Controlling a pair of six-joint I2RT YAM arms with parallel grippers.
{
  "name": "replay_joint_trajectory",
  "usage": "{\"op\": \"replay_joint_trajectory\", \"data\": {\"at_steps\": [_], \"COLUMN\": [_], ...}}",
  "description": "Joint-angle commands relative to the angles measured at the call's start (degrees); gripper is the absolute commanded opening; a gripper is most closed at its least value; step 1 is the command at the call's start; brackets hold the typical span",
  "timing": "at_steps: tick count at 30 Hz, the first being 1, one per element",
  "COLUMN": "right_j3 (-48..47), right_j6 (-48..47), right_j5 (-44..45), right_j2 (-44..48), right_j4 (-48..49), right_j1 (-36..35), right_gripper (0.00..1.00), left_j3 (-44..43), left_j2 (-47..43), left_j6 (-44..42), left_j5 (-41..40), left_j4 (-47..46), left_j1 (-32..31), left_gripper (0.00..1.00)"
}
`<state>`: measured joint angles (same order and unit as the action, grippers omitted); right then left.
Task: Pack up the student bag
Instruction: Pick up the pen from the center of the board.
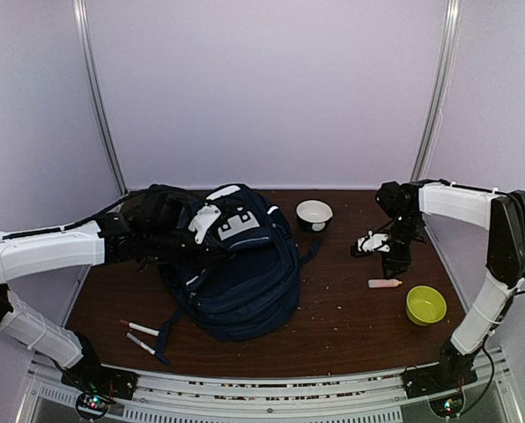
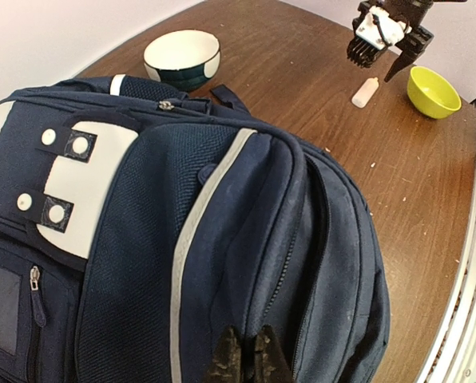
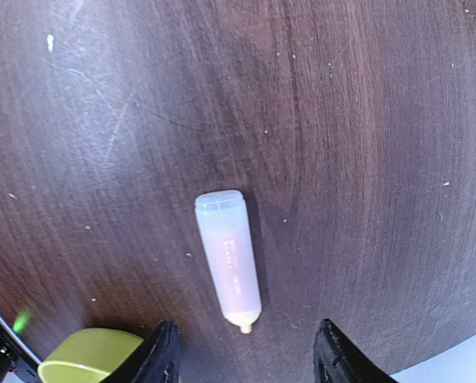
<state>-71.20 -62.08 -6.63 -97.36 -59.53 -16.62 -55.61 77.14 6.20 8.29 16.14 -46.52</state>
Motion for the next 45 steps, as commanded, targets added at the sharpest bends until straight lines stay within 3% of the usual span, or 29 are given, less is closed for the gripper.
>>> {"op": "replay_joint_trajectory", "data": {"at_steps": [1,13,19,26,30,37,45], "right_j3": [0.1,0.2,0.5,-1.3,-1.6,-3.0,-14.8], "right_j6": [-3.9,-2.8,-2.4,-0.5,0.9,4.1,7.4], "right_j5": [3.9,9.4,10.4,9.6,8.7,5.0,1.4], "right_j2": [-2.5,-11.1,-12.2,-13.4,-12.2,-4.9,-2.6], "right_j4": [3.0,5.5,5.2,1.8,0.6,0.0,-3.5], "right_j1": [-0.7,-1.6,-1.6,-1.7,-3.1,-15.0,-32.5], "right_gripper": [0.57,0.51,0.4,0.15,0.1,0.1,0.1], "left_j3": [-1.3,-2.0,-2.0,-1.7,-1.3,-1.8,-4.6], "left_j2": [-1.5,-1.8,-1.6,-1.6,-2.2,-2.8,-3.2], "left_j6": [0.7,0.9,0.8,0.7,0.7,0.4,0.0], "left_j5": [-1.4,-2.1,-2.0,-1.8,-2.0,-2.9,-3.4], "left_j4": [0.4,1.3,1.0,0.6,0.6,1.2,3.9], "left_j1": [0.7,0.7,0.7,0.7,0.7,0.7,0.7], "left_gripper": [0.0,0.0,0.0,0.0,0.0,0.0,0.0]}}
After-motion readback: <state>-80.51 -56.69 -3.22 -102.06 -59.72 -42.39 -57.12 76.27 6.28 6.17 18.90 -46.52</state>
